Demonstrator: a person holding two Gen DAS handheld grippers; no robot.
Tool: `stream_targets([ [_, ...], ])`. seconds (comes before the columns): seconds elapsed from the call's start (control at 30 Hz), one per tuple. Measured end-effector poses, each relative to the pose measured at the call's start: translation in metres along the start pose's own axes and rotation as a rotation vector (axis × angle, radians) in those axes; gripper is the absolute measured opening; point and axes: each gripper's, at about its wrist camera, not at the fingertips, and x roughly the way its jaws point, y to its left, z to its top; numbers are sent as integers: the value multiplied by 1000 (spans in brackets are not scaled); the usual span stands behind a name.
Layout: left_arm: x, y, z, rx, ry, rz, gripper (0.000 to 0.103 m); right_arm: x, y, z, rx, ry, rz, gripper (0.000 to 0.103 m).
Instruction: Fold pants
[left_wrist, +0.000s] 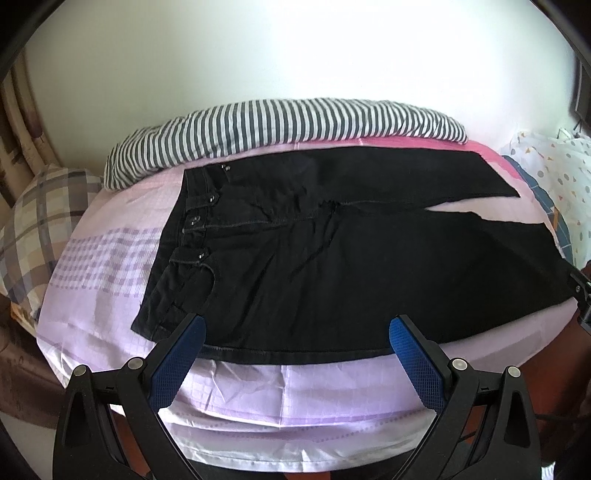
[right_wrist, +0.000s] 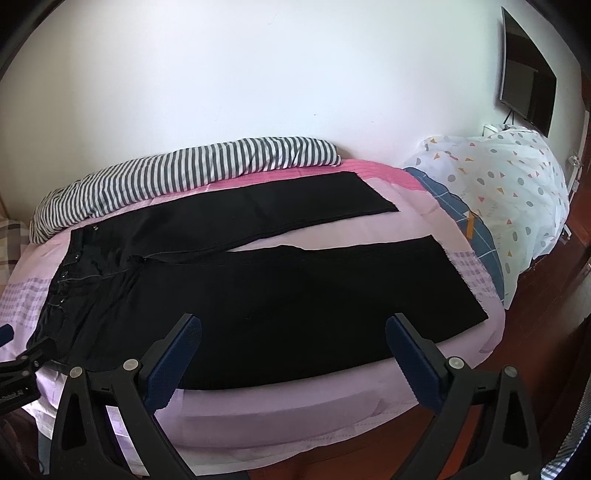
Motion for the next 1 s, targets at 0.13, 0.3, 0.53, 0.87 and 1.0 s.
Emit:
stream_targets([
  [0.13,-5,-2,0,10,-35,-1,100,-5,-2,0,1,-36,-11,98],
  [0.3,-7,-3,-1,14,-51,-5,100,-9,-4,1,-1,-62,-16,98],
  [0.53,-7,-4,-3,16,-56,1,100,-9,-8,-1,11,-55,-15,98],
  [0.87,-7,-6,-5,19,-55,3,100,-8,-8,-1,11,-52,-14,98],
  [1.0,-7,-6,-5,20,-51,6,100,-7,-9,-1,11,-51,-11,98],
])
